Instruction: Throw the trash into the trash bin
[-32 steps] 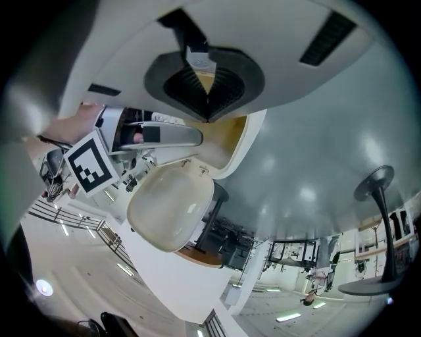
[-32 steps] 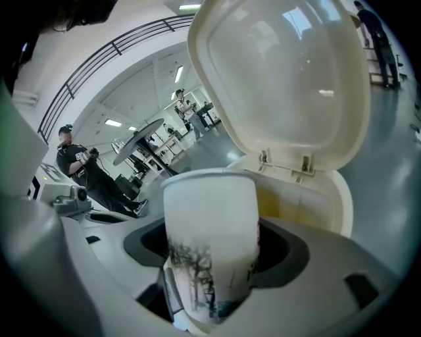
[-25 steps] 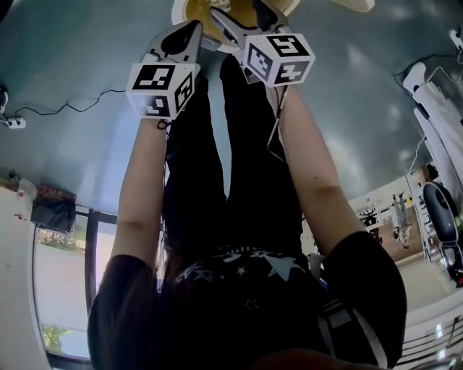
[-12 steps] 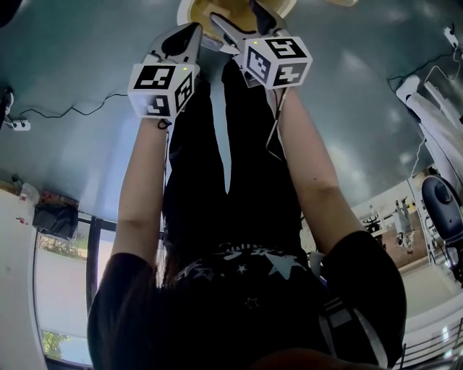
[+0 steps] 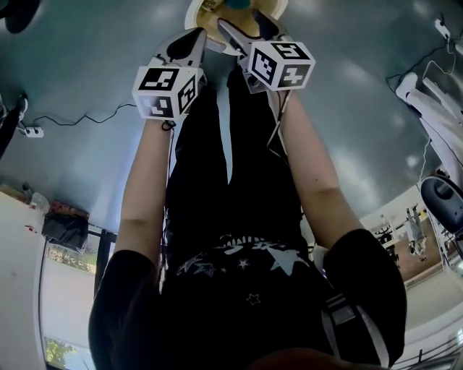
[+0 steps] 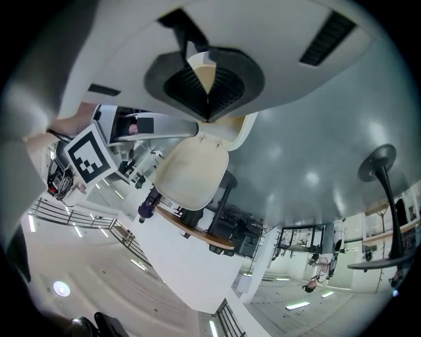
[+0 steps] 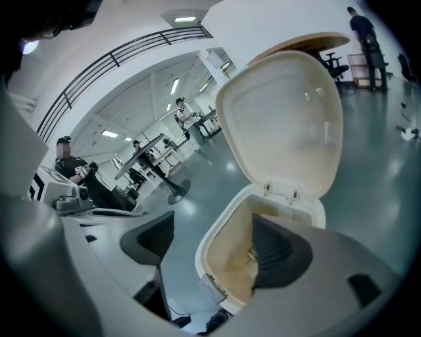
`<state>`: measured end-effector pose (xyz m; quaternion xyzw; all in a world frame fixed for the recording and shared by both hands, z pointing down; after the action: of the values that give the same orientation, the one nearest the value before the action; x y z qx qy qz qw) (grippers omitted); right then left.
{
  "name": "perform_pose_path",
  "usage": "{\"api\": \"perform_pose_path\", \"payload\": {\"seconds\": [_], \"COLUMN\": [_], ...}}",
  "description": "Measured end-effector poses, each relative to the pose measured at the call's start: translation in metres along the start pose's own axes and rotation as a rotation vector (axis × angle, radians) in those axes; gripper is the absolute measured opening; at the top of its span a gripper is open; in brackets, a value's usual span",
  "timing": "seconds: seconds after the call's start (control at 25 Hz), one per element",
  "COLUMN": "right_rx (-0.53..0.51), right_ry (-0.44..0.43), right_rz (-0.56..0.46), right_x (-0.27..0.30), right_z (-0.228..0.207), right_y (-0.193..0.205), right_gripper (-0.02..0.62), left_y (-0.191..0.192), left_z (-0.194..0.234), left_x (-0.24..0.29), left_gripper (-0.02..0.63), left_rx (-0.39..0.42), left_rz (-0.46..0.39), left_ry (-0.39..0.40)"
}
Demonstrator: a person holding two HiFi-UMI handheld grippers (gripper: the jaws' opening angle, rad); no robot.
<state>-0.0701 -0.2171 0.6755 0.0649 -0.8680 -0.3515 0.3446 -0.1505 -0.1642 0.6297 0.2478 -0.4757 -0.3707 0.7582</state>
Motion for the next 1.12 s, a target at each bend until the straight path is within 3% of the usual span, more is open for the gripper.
{"api": "perform_pose_path", "payload": {"seconds": [0.64, 1.12], "right_rx": [0.027, -0.027], "right_ry": [-0.004, 0.022], "right_rz": [-0.045, -0.071], "right_x": [-0.071, -0.135], "right_z": [0.046, 0.129], "right_y": [-0.04, -0.066], "right_gripper": [0.35, 0.267], "left_y": [-0.074, -0.111], "left_z": [-0.056, -0.078], "left_x": [-0.046, -0.128], "left_gripper": [0.011, 0.011], "left_rx": [0.06, 0.073], "left_rz": [-0.106, -0.181], "left_ry": [0.056, 0.076]}}
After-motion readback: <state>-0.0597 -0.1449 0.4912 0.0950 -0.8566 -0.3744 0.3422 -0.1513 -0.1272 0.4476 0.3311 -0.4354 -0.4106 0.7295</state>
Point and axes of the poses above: the fingertips, and each gripper's own axes: x forward along the fingers, z to its left, y out of its underside, the point moved 2 cm from there along -x, backward along the fingers, and after that the axes turned 7 degrees about -z, right-handed, at the moved point
